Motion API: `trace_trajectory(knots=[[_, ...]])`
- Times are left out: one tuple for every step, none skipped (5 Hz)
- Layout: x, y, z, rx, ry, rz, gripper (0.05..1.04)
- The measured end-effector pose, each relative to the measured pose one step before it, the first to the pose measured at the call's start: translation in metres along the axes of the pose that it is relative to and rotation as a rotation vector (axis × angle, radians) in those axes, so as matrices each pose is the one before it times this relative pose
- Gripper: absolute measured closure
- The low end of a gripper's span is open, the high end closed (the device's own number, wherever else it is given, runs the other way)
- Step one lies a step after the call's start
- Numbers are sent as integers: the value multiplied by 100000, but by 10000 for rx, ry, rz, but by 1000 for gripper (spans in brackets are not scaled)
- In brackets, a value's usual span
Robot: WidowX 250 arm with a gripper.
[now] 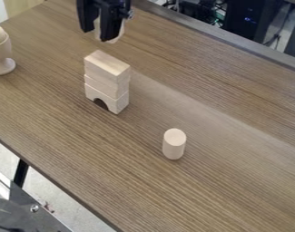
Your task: Place the cube on top of the tower
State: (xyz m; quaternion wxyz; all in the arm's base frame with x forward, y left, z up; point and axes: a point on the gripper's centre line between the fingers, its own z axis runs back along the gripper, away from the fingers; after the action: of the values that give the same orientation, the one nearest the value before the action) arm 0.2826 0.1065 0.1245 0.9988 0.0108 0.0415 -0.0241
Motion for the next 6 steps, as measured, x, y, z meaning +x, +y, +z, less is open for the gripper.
trace_trajectory(knots=[[-83,-502,639,372,-25,-410,536],[-218,-329,-330,104,207,-187,536],[-906,-159,309,88,68,-108,536],[-764,-161,-105,32,113,-86,536],[-723,67,-328,-8,142,-15,536],[-68,66,-75,15,-88,-16,536]])
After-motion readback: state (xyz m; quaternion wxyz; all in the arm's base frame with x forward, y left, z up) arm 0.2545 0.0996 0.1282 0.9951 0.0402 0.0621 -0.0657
